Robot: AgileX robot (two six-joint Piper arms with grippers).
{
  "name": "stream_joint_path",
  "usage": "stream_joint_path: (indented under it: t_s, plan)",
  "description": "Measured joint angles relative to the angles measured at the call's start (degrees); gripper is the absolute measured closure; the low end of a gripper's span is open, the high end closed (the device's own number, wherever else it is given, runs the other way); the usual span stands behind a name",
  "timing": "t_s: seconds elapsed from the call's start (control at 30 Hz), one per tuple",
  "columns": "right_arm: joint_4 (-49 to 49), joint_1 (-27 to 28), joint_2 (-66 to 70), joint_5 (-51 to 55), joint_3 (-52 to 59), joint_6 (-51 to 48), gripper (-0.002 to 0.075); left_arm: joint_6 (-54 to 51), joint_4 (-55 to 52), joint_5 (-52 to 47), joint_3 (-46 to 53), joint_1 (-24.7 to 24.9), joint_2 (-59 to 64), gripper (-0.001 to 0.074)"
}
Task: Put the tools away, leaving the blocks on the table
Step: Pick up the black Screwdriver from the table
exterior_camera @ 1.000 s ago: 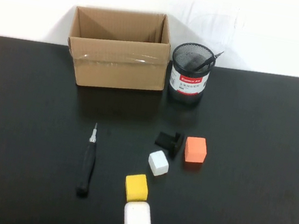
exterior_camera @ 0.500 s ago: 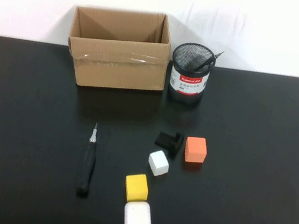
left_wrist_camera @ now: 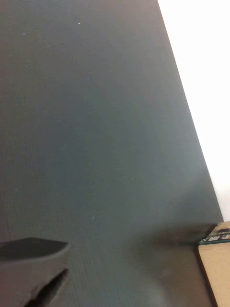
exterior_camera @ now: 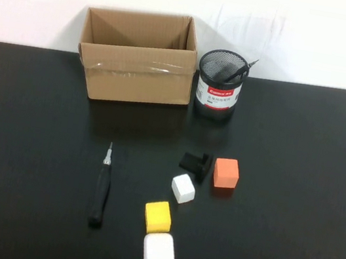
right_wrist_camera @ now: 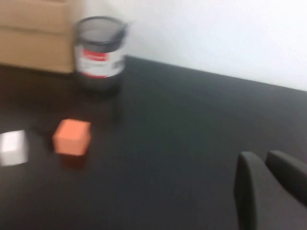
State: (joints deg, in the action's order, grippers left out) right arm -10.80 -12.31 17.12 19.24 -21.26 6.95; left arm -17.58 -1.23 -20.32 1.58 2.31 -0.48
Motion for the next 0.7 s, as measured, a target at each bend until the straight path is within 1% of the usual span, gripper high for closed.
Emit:
stream_joint_path:
  t_s: [0.17,0.27,0.3,0.33,0.37,0.43,0.5,0.7]
  plan:
    - [0.2,8.9,-9.8,-2.8,9.9,0.2,0.0733,0.0,0.0,0.0,0.0,0.0,0.0,0.0739]
    - [0.3,11.9,-13.7,-4.4,15.4,1.7,0.0733,0.0,0.0,0.0,0.0,0.0,0.0,0.0739]
    - [0.5,12.6,-14.8,-5.1,17.2,1.9,0.0733,0.0,0.0,0.0,0.0,0.0,0.0,0.0739]
    - [1.0,13.3,-15.6,0.7,19.3,1.4,0.0733,0.0,0.0,0.0,0.0,0.0,0.0,0.0739]
    - [1.4,13.7,-16.2,-6.7,20.6,1.9,0.0733,0.0,0.0,0.0,0.0,0.0,0.0,0.0739]
    - [1.4,14.6,-17.9,-7.3,23.1,1.9,0.0733,0.0,0.0,0.0,0.0,0.0,0.0,0.0739]
    - [1.6,15.3,-19.0,-2.0,22.8,1.9,0.0733,0.0,0.0,0.0,0.0,0.0,0.0,0.0739]
    - [1.6,15.3,-18.9,-0.8,23.0,1.9,0.0732,0.0,0.0,0.0,0.0,0.0,0.0,0.0739]
